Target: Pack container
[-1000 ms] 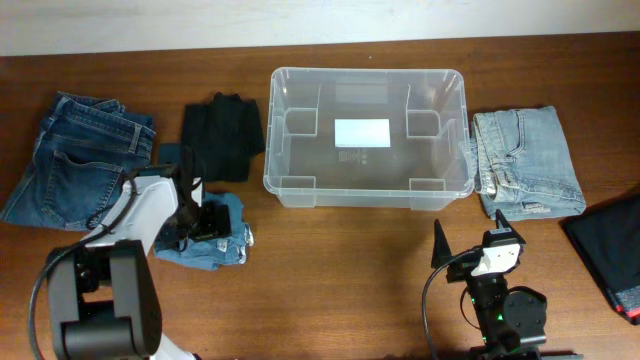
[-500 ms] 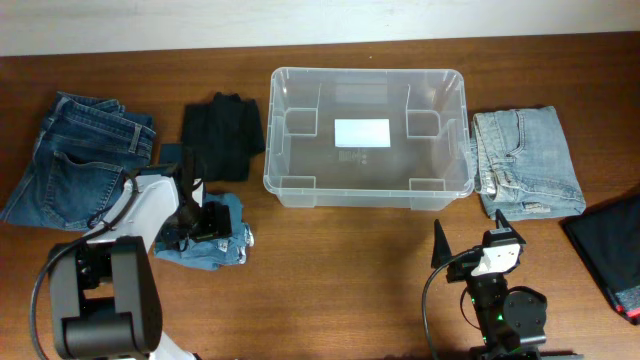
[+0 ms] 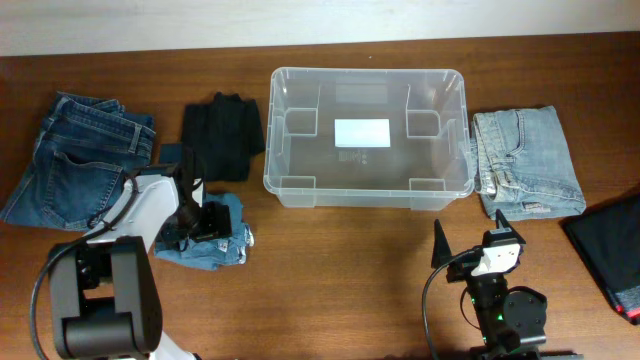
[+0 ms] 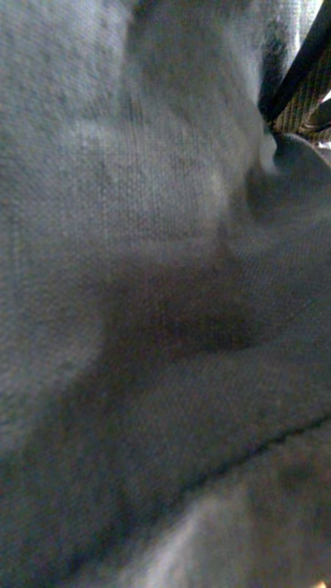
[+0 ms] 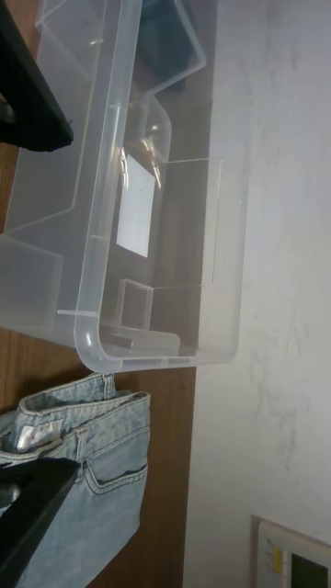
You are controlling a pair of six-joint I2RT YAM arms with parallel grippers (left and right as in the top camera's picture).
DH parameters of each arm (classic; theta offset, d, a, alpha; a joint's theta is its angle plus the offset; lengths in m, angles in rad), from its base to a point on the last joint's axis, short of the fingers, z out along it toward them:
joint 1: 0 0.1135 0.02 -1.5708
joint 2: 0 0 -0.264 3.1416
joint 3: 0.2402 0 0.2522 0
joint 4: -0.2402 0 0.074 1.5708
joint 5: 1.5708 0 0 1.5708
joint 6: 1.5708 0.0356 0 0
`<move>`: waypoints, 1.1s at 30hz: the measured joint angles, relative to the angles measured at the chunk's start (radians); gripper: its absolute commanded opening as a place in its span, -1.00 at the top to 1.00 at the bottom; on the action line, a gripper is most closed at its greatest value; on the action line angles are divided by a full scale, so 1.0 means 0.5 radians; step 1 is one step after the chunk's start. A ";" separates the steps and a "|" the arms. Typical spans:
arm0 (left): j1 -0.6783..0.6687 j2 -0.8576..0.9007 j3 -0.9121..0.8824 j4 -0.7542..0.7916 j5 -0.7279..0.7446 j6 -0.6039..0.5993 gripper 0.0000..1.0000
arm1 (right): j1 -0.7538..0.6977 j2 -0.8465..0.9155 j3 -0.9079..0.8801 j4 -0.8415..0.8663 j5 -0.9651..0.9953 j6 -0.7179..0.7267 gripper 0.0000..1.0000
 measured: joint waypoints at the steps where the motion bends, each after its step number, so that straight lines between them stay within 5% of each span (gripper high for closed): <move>1: 0.000 0.000 0.000 0.001 0.000 0.000 -0.99 | 0.000 0.000 -0.001 0.011 0.000 0.001 -0.97; 8: 0.000 0.002 0.000 0.001 0.002 0.000 -0.99 | 0.000 0.000 0.063 0.051 -0.070 0.001 -0.97; 15: 0.000 0.002 0.000 -0.001 0.004 0.001 -0.99 | 0.000 0.179 0.823 -0.474 -0.015 -0.007 -0.97; 27: -0.002 0.006 0.004 -0.003 0.003 0.001 -0.99 | -0.008 1.440 2.540 -1.360 0.130 -0.076 -0.97; 33: -0.002 0.009 0.004 -0.004 0.005 0.001 -0.99 | -0.253 2.040 3.199 -1.746 0.005 -0.168 -0.97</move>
